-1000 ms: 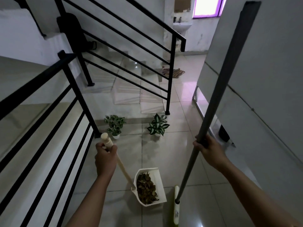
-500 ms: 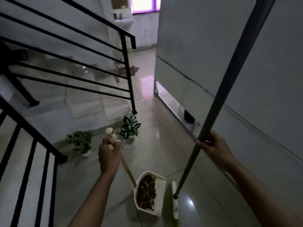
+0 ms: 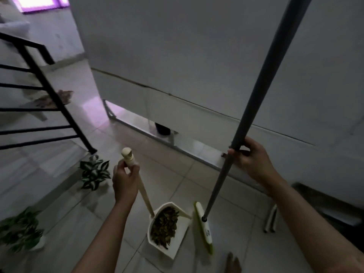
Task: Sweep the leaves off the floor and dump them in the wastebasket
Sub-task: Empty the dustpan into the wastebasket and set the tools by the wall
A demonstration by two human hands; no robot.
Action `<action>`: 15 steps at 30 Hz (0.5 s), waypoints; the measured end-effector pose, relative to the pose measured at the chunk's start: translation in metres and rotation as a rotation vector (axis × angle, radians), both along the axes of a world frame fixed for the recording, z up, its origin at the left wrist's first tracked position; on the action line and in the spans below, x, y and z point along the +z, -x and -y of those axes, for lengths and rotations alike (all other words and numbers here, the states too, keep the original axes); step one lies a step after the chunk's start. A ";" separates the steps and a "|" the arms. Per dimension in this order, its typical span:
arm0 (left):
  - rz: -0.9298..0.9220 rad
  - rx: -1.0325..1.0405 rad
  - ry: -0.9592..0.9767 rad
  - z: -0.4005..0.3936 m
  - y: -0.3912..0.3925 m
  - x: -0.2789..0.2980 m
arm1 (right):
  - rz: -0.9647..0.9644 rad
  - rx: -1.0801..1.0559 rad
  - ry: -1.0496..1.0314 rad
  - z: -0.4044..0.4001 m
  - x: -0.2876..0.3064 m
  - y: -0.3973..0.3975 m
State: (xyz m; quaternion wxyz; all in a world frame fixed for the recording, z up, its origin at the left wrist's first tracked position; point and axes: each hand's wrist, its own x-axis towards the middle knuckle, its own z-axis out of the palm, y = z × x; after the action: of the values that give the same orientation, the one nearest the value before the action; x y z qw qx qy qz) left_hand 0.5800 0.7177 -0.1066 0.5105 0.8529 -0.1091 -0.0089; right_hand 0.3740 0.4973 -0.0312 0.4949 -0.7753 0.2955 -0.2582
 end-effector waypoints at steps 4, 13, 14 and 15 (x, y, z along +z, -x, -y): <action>-0.004 -0.115 0.019 0.032 0.010 0.004 | -0.002 -0.131 -0.034 0.003 0.001 0.037; -0.012 -0.423 0.046 0.108 0.076 0.021 | 0.046 -0.405 -0.050 0.033 0.006 0.148; 0.004 -0.444 0.049 0.114 0.085 0.024 | 0.051 -0.424 -0.042 0.036 0.006 0.159; 0.021 -0.469 0.052 0.123 0.095 0.026 | 0.060 -0.445 -0.034 0.040 0.006 0.174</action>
State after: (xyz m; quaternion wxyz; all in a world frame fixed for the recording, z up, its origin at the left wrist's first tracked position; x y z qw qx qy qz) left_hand 0.4854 0.5950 -0.0803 0.5152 0.7907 -0.3096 -0.1158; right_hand 0.2003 0.4577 -0.0249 0.4473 -0.6745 0.4489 -0.3788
